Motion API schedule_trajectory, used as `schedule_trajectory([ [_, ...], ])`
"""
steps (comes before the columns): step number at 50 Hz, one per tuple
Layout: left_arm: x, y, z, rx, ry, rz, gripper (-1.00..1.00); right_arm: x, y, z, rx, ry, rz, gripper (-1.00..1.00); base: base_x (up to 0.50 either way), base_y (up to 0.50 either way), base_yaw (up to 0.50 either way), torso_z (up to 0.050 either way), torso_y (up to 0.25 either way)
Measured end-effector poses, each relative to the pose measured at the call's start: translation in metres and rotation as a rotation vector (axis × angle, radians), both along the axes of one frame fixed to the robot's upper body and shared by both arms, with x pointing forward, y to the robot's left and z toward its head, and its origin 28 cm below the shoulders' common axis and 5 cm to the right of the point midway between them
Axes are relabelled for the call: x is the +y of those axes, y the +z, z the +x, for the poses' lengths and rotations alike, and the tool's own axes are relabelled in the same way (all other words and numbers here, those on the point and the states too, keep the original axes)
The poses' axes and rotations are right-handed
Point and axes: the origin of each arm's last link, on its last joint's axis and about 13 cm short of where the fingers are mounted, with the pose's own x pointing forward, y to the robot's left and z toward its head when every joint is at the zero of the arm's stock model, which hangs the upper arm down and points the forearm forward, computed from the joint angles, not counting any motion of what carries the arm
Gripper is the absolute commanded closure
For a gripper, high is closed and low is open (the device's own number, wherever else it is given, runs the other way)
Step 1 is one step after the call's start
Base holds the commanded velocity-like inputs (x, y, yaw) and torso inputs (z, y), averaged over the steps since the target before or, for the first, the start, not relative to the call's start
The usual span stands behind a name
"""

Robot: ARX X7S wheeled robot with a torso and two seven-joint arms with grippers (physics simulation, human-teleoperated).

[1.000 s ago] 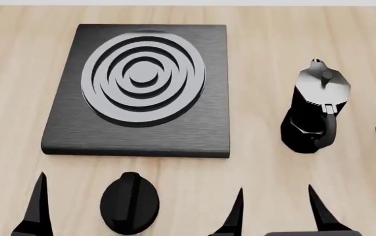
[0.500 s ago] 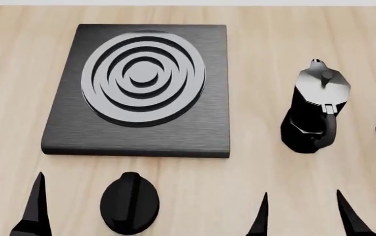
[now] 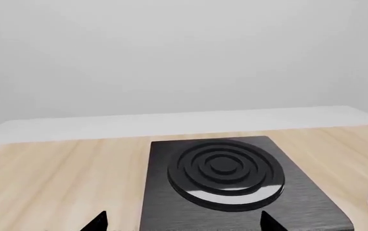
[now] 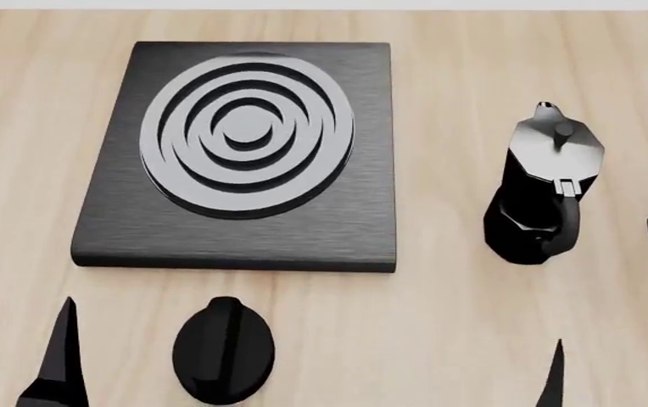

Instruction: Put the right moka pot on the stove.

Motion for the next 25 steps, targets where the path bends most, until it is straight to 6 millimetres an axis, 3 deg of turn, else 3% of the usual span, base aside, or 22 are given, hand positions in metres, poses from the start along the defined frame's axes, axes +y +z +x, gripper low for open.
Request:
schedule_trajectory([
  [25, 0.000, 0.000, 0.000, -0.002, -0.007, 0.000, -1.00, -0.035, 0.010, -0.003, 0.009, -0.066, 0.008, -1.00, 0.00, 0.00, 0.00, 0.000, 0.000],
])
